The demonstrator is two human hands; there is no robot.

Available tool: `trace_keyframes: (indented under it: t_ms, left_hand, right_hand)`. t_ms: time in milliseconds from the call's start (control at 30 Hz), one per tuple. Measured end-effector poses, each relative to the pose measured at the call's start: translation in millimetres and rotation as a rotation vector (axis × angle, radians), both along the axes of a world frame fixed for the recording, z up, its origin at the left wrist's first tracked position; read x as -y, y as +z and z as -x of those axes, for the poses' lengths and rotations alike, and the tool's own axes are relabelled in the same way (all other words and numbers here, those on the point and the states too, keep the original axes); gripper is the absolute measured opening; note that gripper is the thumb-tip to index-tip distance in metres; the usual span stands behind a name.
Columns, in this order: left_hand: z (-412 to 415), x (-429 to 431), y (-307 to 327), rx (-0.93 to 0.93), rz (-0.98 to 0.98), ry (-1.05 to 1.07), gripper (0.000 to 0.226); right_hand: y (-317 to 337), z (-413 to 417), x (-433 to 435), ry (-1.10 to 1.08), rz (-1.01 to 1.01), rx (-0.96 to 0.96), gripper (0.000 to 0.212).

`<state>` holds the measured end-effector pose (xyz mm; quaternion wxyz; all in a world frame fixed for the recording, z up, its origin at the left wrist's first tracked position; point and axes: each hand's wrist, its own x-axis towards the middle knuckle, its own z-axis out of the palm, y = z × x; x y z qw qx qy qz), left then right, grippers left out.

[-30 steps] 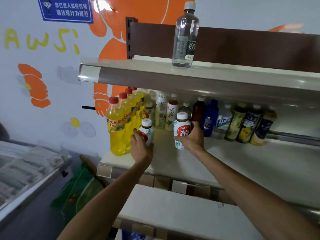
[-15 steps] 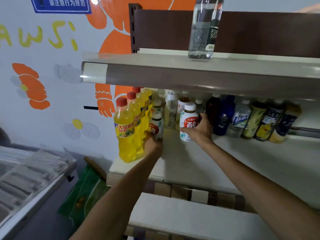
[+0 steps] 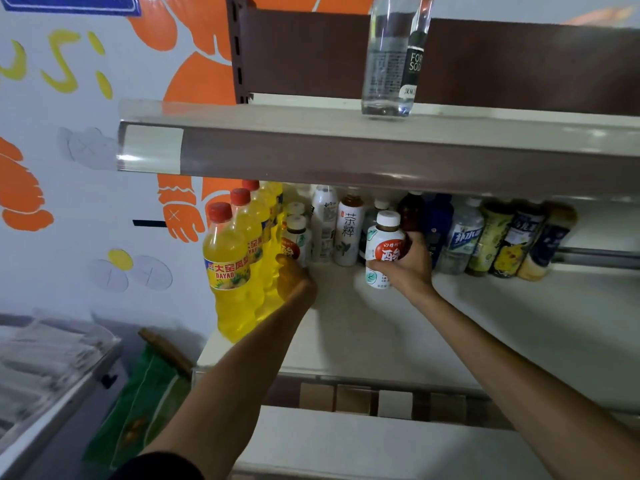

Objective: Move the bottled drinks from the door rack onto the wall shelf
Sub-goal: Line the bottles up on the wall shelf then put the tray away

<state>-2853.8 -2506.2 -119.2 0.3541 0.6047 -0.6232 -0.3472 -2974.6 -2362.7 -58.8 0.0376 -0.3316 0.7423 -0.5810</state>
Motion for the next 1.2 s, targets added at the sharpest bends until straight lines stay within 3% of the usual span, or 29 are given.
trace_keyframes:
  t_ms: [333, 533, 700, 933, 1067, 1200]
  left_hand:
    - [-13, -11, 12, 0.113, -0.005, -0.004, 0.047]
    - [-30, -39, 10, 0.471, 0.064, -0.263, 0.034]
    - [-58, -64, 15, 0.723, 0.103, -0.448, 0.031]
    - [-94, -81, 13, 0.766, 0.127, -0.513, 0.038]
    - [-103, -84, 5, 0.764, 0.190, -0.552, 0.034]
    - [-107, -83, 2, 0.744, 0.236, -0.587, 0.033]
  right_hand:
    - [-12, -20, -12, 0.075, -0.048, 0.015, 0.079]
    - [-13, -54, 5, 0.149, -0.099, 0.042, 0.077]
    - [-10, -85, 39, 0.144, -0.169, -0.026, 0.090]
    - [-17, -118, 82, 0.175, -0.239, 0.019, 0.090]
    - [-33, -131, 94, 0.124, -0.267, 0.075, 0.113]
    - [-34, -133, 102, 0.104, -0.259, 0.070, 0.094]
